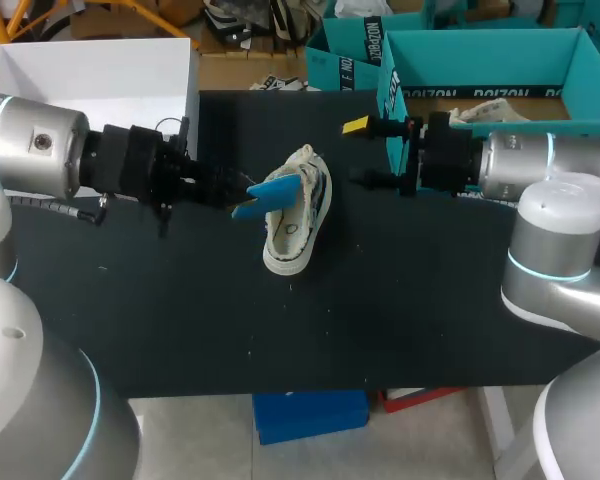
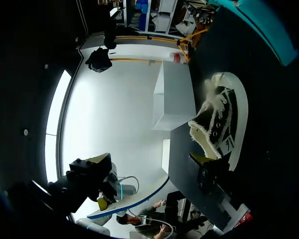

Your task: Take the shoe out of the shoebox, open the shoe tongue, remove and reinsert the insole, then place the shoe into the shoebox

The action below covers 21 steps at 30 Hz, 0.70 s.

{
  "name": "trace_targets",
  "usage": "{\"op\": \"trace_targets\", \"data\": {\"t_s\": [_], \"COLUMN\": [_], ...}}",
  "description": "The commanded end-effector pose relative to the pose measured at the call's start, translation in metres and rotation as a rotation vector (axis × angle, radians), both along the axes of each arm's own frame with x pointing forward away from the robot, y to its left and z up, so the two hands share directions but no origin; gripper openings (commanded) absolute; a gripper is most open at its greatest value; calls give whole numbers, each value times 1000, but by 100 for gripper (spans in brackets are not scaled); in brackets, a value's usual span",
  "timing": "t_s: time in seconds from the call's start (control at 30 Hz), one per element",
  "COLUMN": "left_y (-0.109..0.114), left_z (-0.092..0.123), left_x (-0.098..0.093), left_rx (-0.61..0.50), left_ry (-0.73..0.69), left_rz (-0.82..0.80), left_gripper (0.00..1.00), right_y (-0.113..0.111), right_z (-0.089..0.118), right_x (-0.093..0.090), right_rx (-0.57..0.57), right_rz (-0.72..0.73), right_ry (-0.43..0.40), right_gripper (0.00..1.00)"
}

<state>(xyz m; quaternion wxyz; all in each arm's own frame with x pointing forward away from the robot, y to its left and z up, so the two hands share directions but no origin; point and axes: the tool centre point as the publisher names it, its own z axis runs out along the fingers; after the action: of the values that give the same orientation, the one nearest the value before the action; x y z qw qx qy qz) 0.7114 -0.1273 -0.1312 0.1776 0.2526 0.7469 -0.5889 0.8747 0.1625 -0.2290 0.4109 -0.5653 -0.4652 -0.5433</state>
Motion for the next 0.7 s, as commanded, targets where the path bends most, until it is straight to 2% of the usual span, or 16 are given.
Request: {"op": "trace_targets", "data": {"t_s": [0.03,0.33,0.4,0.43,0.5,0.57,0.7], "left_y": [1,1,-3,-1,5,14,38], "left_z": [3,3,10,7,-8,-27,-69], "left_x": [-11,-11,-34,-47,-72,-87,-99], "left_rx": [115,115,-6,2,-79,-103,-90], "left_ry": [-588,-588,-669,-719,-737,-787,-805], "left_rz": [153,153,148,126,99,78,74], "left_gripper": [0,0,0,0,0,0,0], "right_y": [2,2,2,2,2,2,2], "right_z": [-1,-1,-1,-1,-1,-1,-1], "right_x": [0,0,0,0,0,0,0], "right_rx": [0,0,0,0,0,0,0], "right_rz": [-4,-4,-4,-4,-4,-4,-4], "right_ry": [-1,-1,-1,-1,-1,-1,-1], "right_gripper": [100,100,100,100,100,100,100]}}
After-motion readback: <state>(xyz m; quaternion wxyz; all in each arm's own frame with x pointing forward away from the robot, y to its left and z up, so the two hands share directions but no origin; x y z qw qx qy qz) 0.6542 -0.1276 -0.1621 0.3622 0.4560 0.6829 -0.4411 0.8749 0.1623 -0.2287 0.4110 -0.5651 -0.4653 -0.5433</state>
